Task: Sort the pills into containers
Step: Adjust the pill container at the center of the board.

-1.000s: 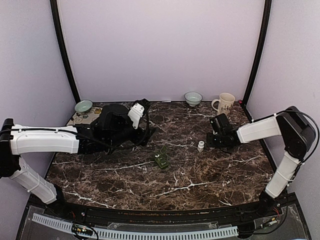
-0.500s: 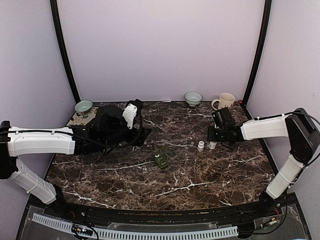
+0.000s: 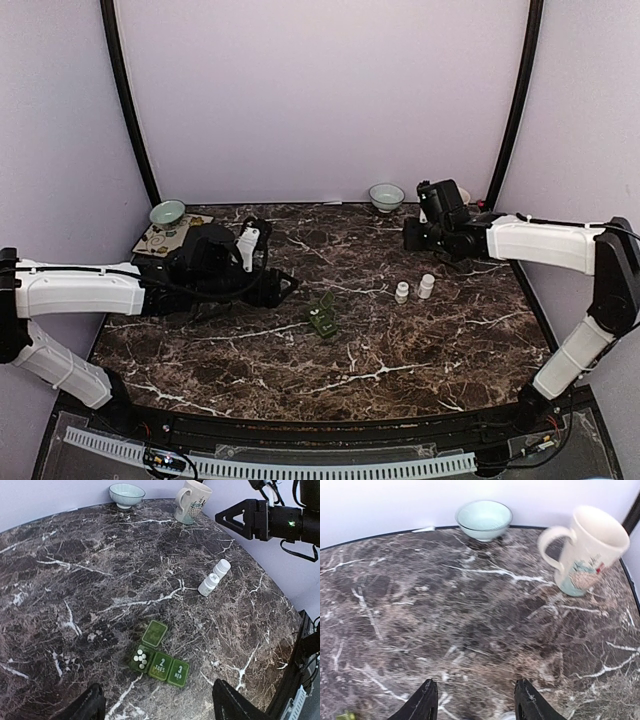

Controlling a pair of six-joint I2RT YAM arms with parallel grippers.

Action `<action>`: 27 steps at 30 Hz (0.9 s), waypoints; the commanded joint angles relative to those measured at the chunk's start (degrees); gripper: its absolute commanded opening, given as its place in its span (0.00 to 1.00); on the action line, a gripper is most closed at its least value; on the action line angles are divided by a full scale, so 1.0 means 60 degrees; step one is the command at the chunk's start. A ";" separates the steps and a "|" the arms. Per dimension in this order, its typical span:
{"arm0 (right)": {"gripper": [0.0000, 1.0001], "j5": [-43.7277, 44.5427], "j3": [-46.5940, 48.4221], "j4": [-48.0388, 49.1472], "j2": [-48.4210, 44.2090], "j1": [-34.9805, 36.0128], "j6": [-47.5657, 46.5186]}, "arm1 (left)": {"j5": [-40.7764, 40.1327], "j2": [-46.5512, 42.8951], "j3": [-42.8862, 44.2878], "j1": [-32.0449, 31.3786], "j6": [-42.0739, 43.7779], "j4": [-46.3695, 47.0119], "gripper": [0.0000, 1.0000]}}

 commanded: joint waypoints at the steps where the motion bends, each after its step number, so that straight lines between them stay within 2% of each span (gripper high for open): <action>1: 0.52 -0.0261 0.0943 -0.0570 0.0175 0.0464 -0.0357 | 0.1263 -0.0121 -0.0250 0.0329 -0.1447 -0.0044 0.74; 5: 0.48 -0.0870 0.1490 -0.0805 0.0716 0.0781 -0.0363 | 0.2060 0.0056 -0.0280 0.0339 -0.1655 0.0126 0.68; 7: 0.44 -0.1137 0.1668 -0.0877 0.0921 0.0903 -0.0313 | 0.2417 0.0203 -0.0300 0.0339 -0.1737 0.0152 0.62; 11: 0.35 -0.1606 0.1928 -0.0942 0.1366 0.1069 -0.0240 | 0.3148 0.0474 -0.0484 0.0339 -0.2172 0.0499 0.44; 16: 0.22 -0.2194 0.2133 -0.0915 0.1849 0.1169 -0.0100 | 0.3695 0.0692 -0.0745 0.0320 -0.2885 0.1227 0.27; 22: 0.14 -0.2883 0.2213 -0.0680 0.2264 0.1241 0.0024 | 0.4342 0.1402 -0.0567 0.0324 -0.3348 0.1716 0.19; 27: 0.08 -0.3599 0.2287 -0.0631 0.2549 0.1282 0.0064 | 0.4382 0.1739 -0.0564 0.0324 -0.3881 0.1840 0.06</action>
